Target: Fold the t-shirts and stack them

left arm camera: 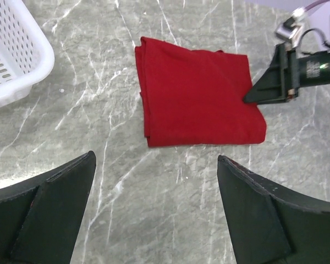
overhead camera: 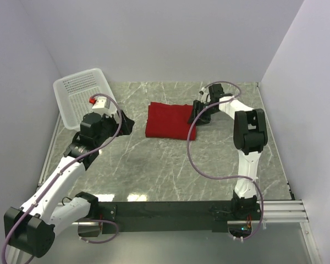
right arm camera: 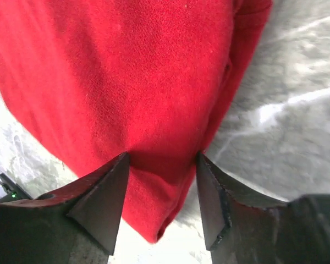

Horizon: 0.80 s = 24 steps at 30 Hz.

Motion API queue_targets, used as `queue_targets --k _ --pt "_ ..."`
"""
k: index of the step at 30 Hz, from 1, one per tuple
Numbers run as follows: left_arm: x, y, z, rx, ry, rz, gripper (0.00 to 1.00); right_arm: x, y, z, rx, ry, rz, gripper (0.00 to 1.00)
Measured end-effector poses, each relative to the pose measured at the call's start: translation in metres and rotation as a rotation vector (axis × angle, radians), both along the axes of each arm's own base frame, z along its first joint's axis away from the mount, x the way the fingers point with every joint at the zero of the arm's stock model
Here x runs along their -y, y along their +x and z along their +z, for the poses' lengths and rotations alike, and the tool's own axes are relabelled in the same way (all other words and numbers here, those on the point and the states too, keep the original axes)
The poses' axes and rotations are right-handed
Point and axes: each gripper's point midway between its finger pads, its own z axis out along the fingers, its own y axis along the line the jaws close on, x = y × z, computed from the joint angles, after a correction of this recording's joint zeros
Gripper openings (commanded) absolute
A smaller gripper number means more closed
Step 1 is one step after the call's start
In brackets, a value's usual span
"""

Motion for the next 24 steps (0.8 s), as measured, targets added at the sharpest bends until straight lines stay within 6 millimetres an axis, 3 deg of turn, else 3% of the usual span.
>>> queue_targets --k 6,7,13,14,17,20,24 --pt "-0.002 -0.005 0.006 0.009 -0.013 0.009 0.96 -0.005 -0.001 -0.009 -0.027 0.006 -0.012 0.39" --pt "-0.003 -0.006 0.005 0.006 -0.011 0.012 0.96 -0.005 -0.001 -0.011 -0.031 0.009 -0.013 0.28" --pt "-0.007 -0.009 0.007 0.004 -0.014 0.030 0.96 -0.005 -0.001 -0.014 -0.050 0.047 -0.008 0.20" --pt "-0.008 -0.010 0.008 0.005 -0.014 0.033 0.96 -0.003 0.000 -0.014 -0.050 0.050 -0.010 0.13" --pt "-0.010 -0.011 0.007 0.002 -0.012 0.041 0.96 0.001 0.000 -0.013 -0.049 0.056 -0.007 0.09" --pt "-0.011 -0.012 0.006 -0.004 -0.008 0.045 0.96 0.018 0.004 -0.009 -0.046 0.059 -0.020 0.06" --pt "-0.011 -0.013 0.005 -0.007 -0.007 0.045 0.96 0.070 0.019 0.000 -0.035 0.035 -0.085 0.03"
